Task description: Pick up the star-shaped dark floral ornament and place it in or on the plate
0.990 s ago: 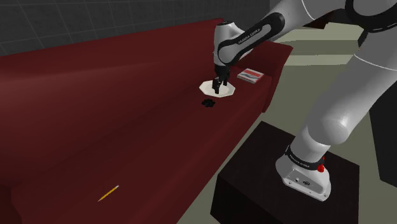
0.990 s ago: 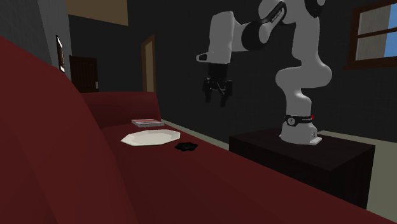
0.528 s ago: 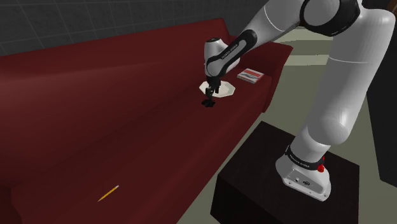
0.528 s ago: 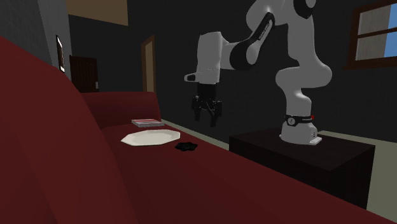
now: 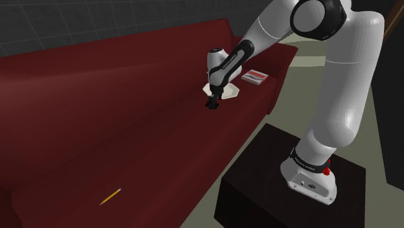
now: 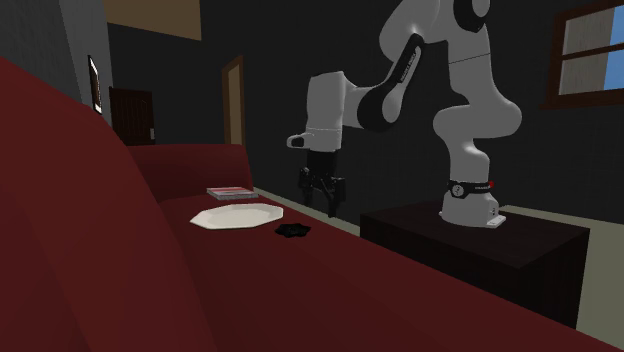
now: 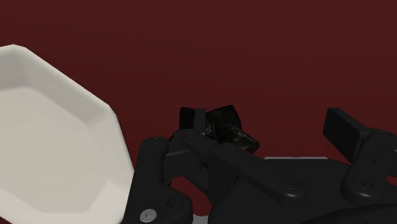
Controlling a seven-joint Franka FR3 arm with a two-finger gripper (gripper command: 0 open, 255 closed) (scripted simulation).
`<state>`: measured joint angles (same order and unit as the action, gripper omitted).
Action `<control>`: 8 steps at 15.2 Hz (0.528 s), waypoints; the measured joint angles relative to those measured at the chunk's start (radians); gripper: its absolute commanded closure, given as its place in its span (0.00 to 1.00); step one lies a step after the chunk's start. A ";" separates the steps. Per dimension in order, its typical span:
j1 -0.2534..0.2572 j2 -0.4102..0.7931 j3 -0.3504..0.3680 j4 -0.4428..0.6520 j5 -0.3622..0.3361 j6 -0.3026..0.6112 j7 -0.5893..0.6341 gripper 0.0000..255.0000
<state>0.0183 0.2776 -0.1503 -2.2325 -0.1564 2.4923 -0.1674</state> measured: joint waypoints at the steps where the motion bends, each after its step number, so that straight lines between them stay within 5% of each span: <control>1: 0.000 0.004 0.000 0.000 0.000 0.004 0.000 0.00; 6: -0.001 0.006 0.000 -0.002 0.000 0.008 0.000 0.00; 7: -0.001 0.006 0.000 -0.002 0.000 0.008 0.000 1.00; 8: -0.001 0.006 0.000 -0.002 0.000 0.008 0.000 1.00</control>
<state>0.0176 0.2838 -0.1505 -2.2341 -0.1565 2.5007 -0.1673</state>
